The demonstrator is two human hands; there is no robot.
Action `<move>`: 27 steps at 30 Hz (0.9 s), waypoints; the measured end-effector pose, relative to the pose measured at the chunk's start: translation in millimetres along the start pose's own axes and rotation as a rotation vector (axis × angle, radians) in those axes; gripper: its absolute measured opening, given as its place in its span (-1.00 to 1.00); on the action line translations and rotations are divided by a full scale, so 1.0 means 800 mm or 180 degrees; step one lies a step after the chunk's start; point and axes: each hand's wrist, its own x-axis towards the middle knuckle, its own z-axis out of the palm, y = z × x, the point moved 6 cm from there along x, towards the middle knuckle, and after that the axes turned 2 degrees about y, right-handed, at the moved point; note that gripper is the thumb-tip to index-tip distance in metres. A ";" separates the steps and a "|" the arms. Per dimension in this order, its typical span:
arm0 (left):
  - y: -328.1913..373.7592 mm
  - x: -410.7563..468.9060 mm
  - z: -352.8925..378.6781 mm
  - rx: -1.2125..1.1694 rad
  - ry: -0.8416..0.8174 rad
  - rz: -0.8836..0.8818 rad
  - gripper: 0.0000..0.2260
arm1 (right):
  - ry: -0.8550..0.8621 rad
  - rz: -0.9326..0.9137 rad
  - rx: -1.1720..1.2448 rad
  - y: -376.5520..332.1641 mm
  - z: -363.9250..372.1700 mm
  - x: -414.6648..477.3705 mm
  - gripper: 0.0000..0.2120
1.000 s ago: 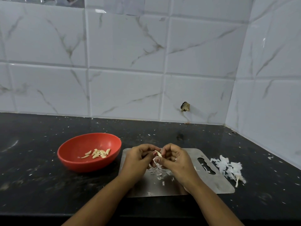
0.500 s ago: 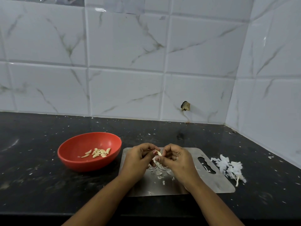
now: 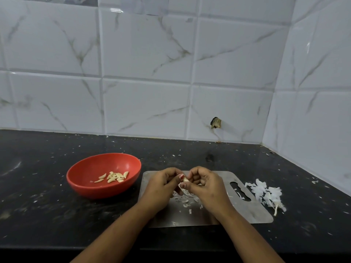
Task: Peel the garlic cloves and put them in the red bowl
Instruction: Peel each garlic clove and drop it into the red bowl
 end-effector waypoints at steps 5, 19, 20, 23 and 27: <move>-0.006 0.000 0.005 -0.0202 -0.0200 -0.0206 -0.85 | 0.0004 -0.0081 -0.0042 -0.005 0.000 -0.001 -0.81; 0.000 -0.002 0.002 -0.0464 -0.0101 -0.0243 -0.86 | 0.0061 -0.0182 -0.0057 -0.012 -0.001 -0.004 -0.77; 0.000 -0.002 0.001 -0.0403 -0.0087 -0.0230 -0.86 | 0.0021 -0.0173 -0.0049 -0.012 0.000 -0.004 -0.79; 0.001 -0.002 0.001 -0.0347 -0.0059 -0.0187 -0.86 | 0.0048 -0.0175 -0.0073 -0.011 -0.001 -0.003 -0.85; 0.003 -0.003 0.001 -0.0354 -0.0066 -0.0161 -0.86 | 0.0060 -0.0200 -0.0078 -0.013 -0.002 -0.003 -0.84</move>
